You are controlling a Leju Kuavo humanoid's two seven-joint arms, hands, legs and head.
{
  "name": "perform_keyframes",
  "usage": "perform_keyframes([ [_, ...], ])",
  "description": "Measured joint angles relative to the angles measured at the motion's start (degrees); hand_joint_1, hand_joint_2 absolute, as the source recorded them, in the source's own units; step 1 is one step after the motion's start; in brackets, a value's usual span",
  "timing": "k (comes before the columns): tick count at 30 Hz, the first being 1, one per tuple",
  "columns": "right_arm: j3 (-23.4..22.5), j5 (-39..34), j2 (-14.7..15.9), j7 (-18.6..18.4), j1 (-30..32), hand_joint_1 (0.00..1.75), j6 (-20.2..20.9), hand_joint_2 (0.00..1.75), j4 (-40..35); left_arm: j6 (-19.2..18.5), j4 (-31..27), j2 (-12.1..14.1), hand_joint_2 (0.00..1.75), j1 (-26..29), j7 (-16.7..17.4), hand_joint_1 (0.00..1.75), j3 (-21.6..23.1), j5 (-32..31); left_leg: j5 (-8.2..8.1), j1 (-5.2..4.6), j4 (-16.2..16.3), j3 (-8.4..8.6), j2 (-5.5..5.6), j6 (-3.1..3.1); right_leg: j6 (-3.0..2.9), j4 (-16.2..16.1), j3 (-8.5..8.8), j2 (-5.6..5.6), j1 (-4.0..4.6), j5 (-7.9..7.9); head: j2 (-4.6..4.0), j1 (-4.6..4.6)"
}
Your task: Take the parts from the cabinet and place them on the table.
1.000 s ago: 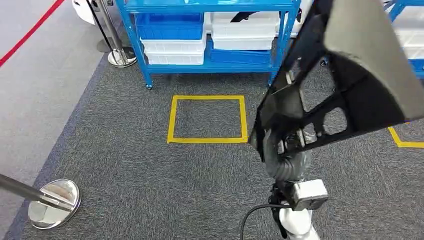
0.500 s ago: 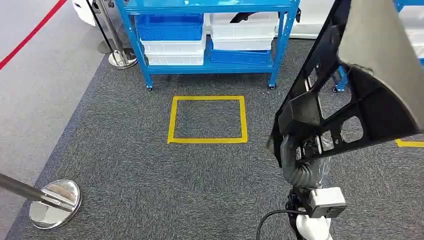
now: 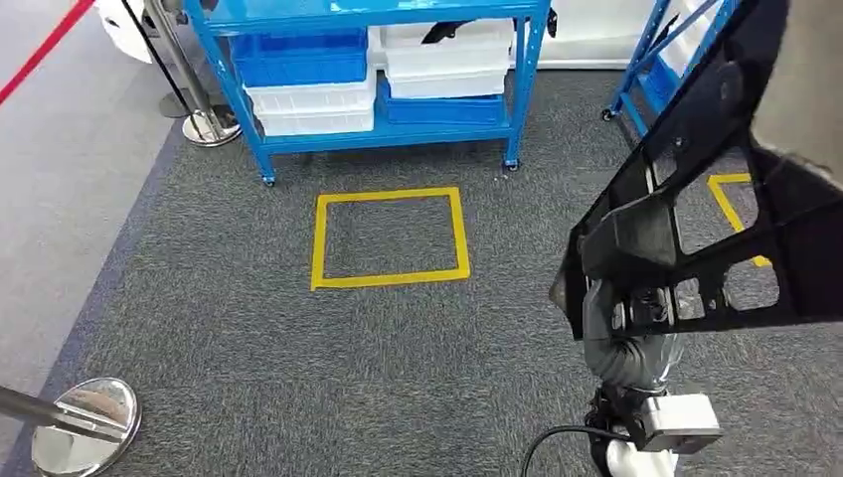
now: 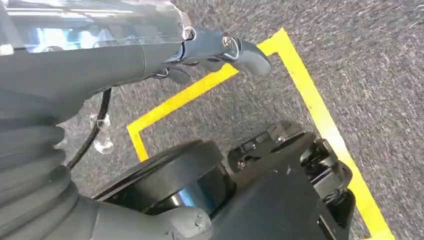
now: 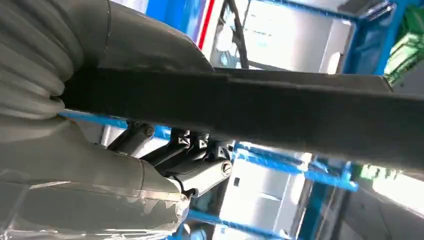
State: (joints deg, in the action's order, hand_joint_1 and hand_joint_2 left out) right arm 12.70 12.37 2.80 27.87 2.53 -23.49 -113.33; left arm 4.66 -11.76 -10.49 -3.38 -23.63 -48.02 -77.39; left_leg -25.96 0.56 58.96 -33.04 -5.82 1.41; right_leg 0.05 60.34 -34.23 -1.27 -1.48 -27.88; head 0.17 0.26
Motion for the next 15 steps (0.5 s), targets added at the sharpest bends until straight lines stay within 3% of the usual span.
perform_keyframes([
  [1,0.00,0.02,-0.07,0.07,0.17,1.75,-0.11,1.75,-0.26,-0.33,0.00,0.02,1.75,-0.01,0.04,0.00,0.02,-0.09,-0.67,0.28,0.45,-0.22,1.10,0.45,-0.43,-0.14,-0.05,0.41,-0.21,0.27,0.00,-0.05],
  [2,-0.04,0.13,-0.09,0.20,0.33,1.75,-0.37,1.75,-0.59,-0.48,0.00,0.02,1.75,0.08,0.07,0.00,0.13,-0.33,-2.75,0.34,2.23,-0.77,3.22,0.63,-0.68,-0.17,-0.20,0.81,-0.25,0.44,0.00,-0.07],
  [3,-0.04,0.41,-0.22,0.33,0.52,1.75,-0.68,1.75,-0.85,-0.65,0.00,0.02,1.75,0.21,0.11,0.00,0.35,-0.53,-5.44,0.35,5.89,-2.18,4.44,0.68,-0.93,-0.16,-0.43,1.29,-0.21,0.60,0.00,-0.11],
  [5,-0.04,0.68,-0.46,0.44,1.05,1.75,-0.83,1.75,-1.11,-0.90,0.00,0.04,1.75,0.10,0.04,0.00,0.48,-0.85,-9.85,0.29,14.76,-5.48,5.17,0.67,-1.38,-0.12,-0.95,2.30,0.23,0.90,0.00,-0.15],
  [6,-0.04,0.74,-0.50,0.44,1.29,1.75,-0.81,1.75,-1.09,-0.92,0.00,0.06,1.75,-0.09,0.28,0.00,0.61,-1.18,-10.50,0.20,17.36,-6.16,5.20,0.47,-1.54,-0.08,-1.14,2.88,0.47,1.02,-0.02,-0.18],
  [7,-0.02,0.68,-0.59,0.50,1.42,1.75,-0.70,1.75,-1.09,-0.85,0.00,0.15,1.75,-0.11,0.57,0.00,0.79,-1.25,-9.60,0.06,16.86,-5.44,5.22,0.11,-1.60,-0.05,-1.27,3.69,0.67,1.15,-0.02,-0.15],
  [8,0.00,0.55,-0.68,0.63,1.39,1.75,-0.55,1.75,-1.09,-0.72,0.00,0.28,1.75,-0.02,0.72,0.00,0.79,-1.23,-7.80,-0.09,13.95,-3.67,5.37,-0.43,-1.62,-0.04,-1.31,4.55,0.89,1.28,0.00,-0.18],
  [9,0.07,0.33,-0.88,0.90,1.28,1.75,-0.40,1.75,-1.09,-0.48,0.00,0.48,1.75,0.04,0.74,0.00,0.79,-1.23,-5.32,-0.42,9.05,-0.93,5.94,-1.22,-1.60,-0.05,-1.27,5.46,1.11,1.44,-0.02,-0.18],
  [10,0.11,0.13,-1.05,1.11,0.96,1.75,-0.14,1.75,-1.09,-0.18,0.00,0.70,1.75,0.06,0.79,0.00,0.81,-1.23,-3.04,-0.68,3.88,1.67,7.34,-2.23,-1.64,-0.08,-1.26,6.19,1.30,1.62,-0.02,-0.18],
  [11,0.24,-0.04,-1.31,1.18,0.63,1.75,0.08,1.75,-1.03,-0.07,0.00,1.69,1.75,0.30,0.62,0.00,0.79,-1.18,-3.42,-0.70,1.04,2.97,10.70,-3.70,-1.64,-0.21,-1.48,6.48,0.72,1.86,0.00,0.12],
  [12,0.39,-0.28,-1.44,1.36,-0.20,1.75,0.26,1.75,-0.96,-0.05,0.07,1.57,1.75,0.50,0.00,0.00,0.81,-1.03,-3.00,-0.85,0.16,2.75,11.71,-4.18,-1.05,-0.24,-1.82,7.38,0.62,2.25,-0.02,0.85],
  [13,0.68,-0.57,-1.69,1.40,-0.60,1.75,0.41,1.75,-0.85,-0.05,0.04,2.01,1.75,0.56,-0.59,0.00,0.81,-1.18,-2.96,-1.32,-0.16,2.97,11.00,-4.25,-0.46,-0.30,-2.26,7.91,-0.20,2.60,-0.02,0.37],
  [15,1.05,-1.01,-2.12,1.77,-0.73,1.75,0.59,1.75,-0.87,0.15,0.04,2.32,1.75,0.37,-1.79,0.00,1.12,-2.12,-2.58,-1.86,-1.53,3.44,9.66,-4.61,0.50,-1.25,-2.40,9.19,-0.51,3.32,-0.02,-0.07],
])
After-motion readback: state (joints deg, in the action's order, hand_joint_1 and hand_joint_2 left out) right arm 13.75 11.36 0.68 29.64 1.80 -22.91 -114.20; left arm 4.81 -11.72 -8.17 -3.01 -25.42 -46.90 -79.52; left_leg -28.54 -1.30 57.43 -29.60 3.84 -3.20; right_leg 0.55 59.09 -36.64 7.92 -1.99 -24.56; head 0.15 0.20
